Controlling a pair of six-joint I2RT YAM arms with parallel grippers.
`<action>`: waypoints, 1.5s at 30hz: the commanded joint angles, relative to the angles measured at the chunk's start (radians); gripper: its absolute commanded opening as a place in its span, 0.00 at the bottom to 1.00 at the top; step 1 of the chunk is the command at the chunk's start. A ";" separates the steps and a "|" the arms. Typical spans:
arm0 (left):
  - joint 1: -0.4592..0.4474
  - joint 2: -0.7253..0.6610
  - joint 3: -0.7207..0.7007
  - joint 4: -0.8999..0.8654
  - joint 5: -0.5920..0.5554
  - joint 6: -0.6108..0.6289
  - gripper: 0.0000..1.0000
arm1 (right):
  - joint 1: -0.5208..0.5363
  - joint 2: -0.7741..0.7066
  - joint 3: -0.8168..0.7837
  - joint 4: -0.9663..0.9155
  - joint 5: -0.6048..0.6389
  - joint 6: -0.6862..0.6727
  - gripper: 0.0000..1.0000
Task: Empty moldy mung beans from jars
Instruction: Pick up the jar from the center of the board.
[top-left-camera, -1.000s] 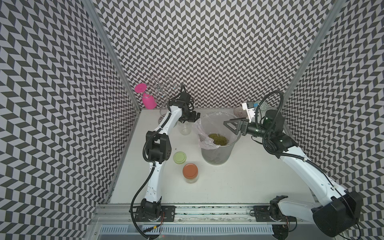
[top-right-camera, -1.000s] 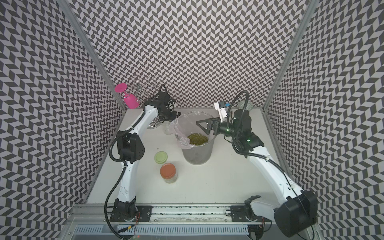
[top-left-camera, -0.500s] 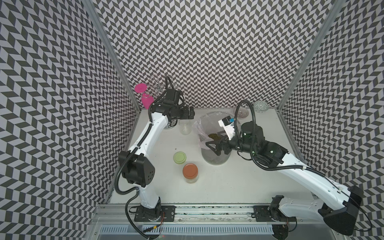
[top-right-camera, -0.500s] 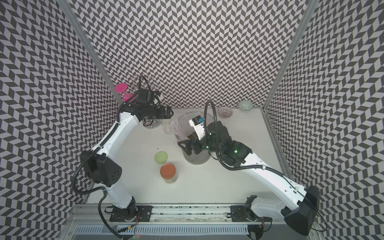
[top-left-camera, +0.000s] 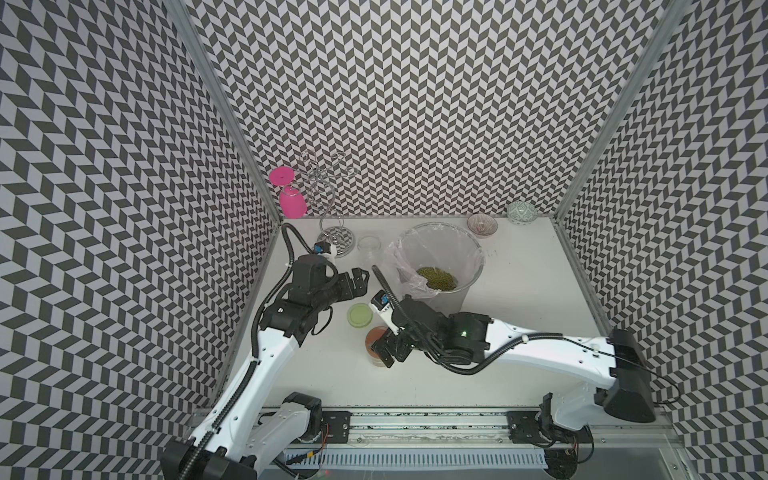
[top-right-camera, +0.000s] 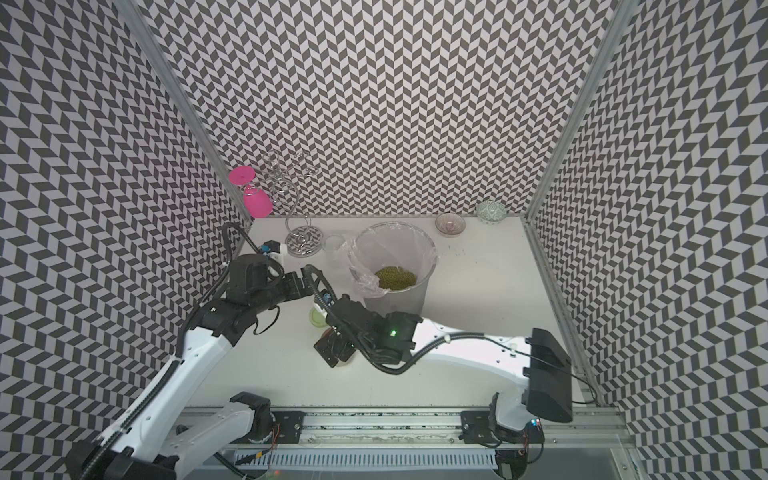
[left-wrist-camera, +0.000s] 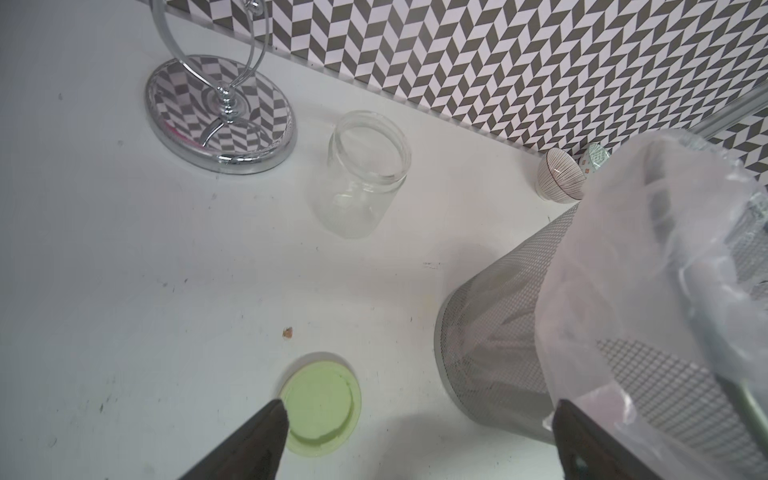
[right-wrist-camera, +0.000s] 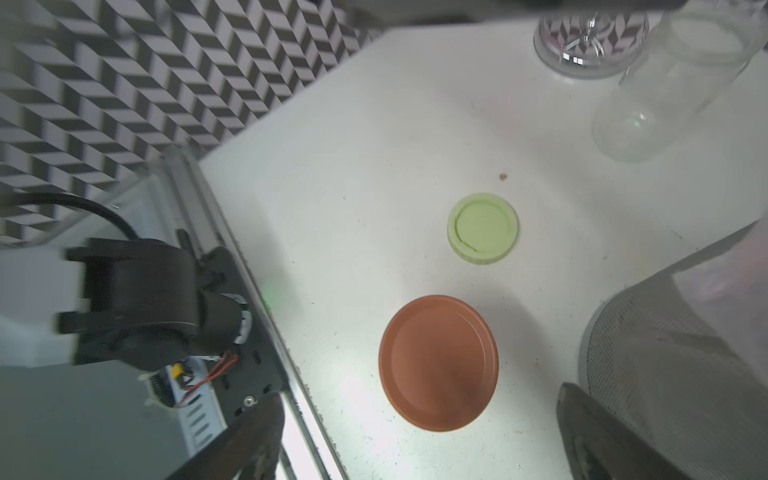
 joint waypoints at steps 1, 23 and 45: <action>0.005 -0.078 -0.062 0.046 -0.046 -0.036 1.00 | -0.002 0.074 0.050 -0.060 0.061 0.048 0.99; 0.026 -0.181 -0.176 0.069 0.012 -0.020 1.00 | -0.005 0.288 0.134 -0.056 0.008 0.075 0.87; 0.040 -0.330 -0.277 0.226 0.114 -0.002 1.00 | -0.023 0.010 -0.048 -0.019 -0.033 0.082 0.67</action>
